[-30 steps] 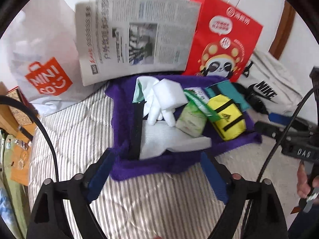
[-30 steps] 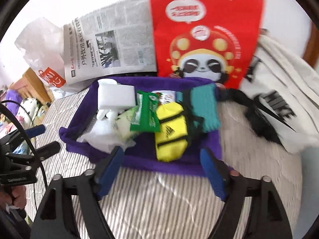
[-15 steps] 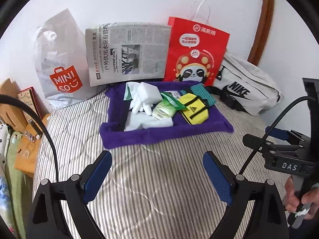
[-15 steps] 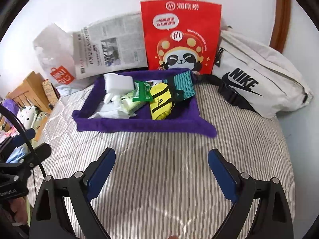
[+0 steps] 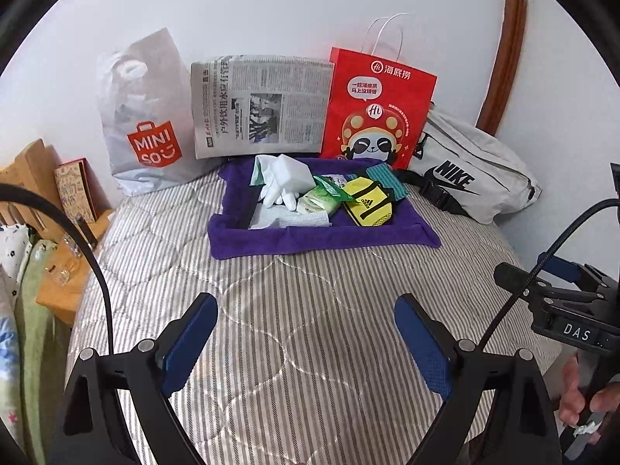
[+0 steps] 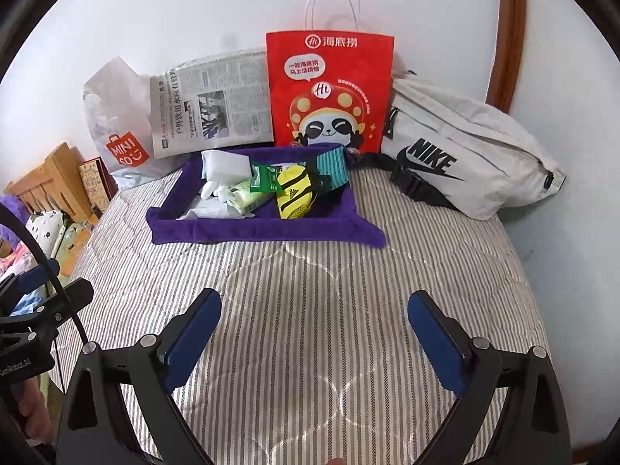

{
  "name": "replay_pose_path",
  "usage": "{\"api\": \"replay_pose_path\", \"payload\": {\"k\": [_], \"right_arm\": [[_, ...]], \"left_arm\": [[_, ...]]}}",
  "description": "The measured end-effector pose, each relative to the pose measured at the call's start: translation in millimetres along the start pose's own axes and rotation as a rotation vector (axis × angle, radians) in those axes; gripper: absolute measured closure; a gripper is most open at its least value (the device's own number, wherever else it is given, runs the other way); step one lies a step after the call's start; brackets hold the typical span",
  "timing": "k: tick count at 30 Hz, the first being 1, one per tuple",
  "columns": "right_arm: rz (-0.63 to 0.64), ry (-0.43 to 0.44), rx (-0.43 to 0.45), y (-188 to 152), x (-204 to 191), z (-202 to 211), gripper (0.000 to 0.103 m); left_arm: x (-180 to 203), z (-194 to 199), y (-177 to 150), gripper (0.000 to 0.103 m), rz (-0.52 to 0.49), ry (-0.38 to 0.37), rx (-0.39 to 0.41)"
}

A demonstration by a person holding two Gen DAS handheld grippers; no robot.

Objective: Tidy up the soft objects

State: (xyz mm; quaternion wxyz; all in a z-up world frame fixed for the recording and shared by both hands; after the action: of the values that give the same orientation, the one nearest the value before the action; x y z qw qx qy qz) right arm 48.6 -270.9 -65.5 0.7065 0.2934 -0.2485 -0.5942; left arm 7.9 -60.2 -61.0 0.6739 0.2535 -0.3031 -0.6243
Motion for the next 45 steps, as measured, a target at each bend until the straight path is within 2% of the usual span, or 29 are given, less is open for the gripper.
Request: {"api": "replay_pose_path", "payload": {"k": [7, 19, 45], "right_arm": [[0.009, 0.006, 0.027, -1.2, -3.0, 12.0, 0.005], [-0.002, -0.009, 0.014, -3.6, -2.1, 10.9, 0.005], [-0.003, -0.027, 0.02, -4.2, -0.9, 22.5, 0.005]], "left_arm": [[4.1, 11.0, 3.2, 0.01, -0.003, -0.001, 0.014], [-3.4, 14.4, 0.7, 0.01, 0.022, 0.011, 0.004], [-2.9, 21.0, -0.5, 0.01, 0.003, 0.012, 0.014]]}}
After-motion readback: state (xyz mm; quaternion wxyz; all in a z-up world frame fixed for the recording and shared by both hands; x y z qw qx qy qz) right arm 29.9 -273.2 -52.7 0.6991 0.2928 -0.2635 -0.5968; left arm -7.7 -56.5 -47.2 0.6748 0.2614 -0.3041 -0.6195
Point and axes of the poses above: each gripper's, at about its wrist camera, not at the fingertips, and z roughly against the way its jaws point, x to its right, y to its top, the point moved 5 cm from there along -z, roughly the way its jaws point, and after that the axes turned 2 degrees about x, right-handed, at the moved point
